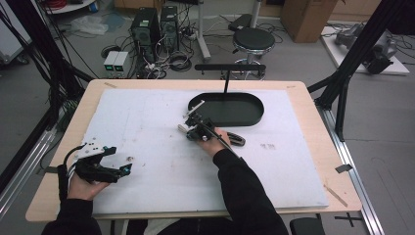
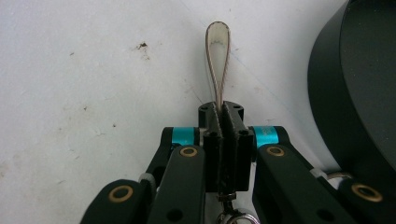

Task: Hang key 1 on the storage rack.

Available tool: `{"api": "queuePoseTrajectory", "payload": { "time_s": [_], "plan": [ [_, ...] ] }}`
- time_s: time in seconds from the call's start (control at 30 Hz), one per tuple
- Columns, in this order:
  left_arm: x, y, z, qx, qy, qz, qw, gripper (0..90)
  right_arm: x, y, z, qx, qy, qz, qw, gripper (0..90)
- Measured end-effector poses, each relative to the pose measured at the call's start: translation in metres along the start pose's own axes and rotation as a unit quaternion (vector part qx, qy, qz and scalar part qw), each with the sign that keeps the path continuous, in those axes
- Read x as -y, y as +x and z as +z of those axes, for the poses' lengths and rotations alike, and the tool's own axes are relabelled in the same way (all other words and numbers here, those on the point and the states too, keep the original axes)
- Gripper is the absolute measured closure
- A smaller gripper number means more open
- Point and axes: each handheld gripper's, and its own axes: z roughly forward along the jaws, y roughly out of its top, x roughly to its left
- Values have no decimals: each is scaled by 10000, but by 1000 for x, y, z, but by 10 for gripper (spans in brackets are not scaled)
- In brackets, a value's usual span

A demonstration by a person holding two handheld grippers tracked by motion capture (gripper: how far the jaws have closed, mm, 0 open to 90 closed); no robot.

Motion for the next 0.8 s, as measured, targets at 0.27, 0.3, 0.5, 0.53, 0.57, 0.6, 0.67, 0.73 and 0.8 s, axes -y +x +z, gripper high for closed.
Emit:
{"api": "queuePoseTrajectory", "payload": {
  "time_s": [0.27,0.3,0.5,0.53,0.57,0.6,0.67,0.73,0.8],
  "plan": [
    [0,0,0,-1,-15,-22,10000,86,1,-4,-15,-63,-124,-27,9999,874],
    [0,0,0,-7,-12,-22,10000,86,1,-5,-19,-99,-193,32,9998,874],
    [0,0,0,-2,-8,-23,10000,86,1,-12,-43,-310,-558,200,9978,873],
    [0,0,0,-10,-18,-33,10000,86,2,-12,-47,-317,-590,267,9974,873],
    [0,0,-1,-9,-18,-25,10000,86,2,-13,-50,-304,-670,250,9970,874],
    [0,0,-1,-8,-14,-28,10000,86,3,-14,-53,-345,-714,288,9964,874],
    [0,0,-1,-17,-17,-28,10000,86,3,-18,-59,-413,-853,332,9949,873],
    [0,0,-1,-19,-17,-32,10000,86,4,-24,-65,-519,-995,428,9928,874],
    [1,0,-1,-10,-11,-30,10000,86,6,-30,-72,-592,-1129,558,9903,874]
  ]
}}
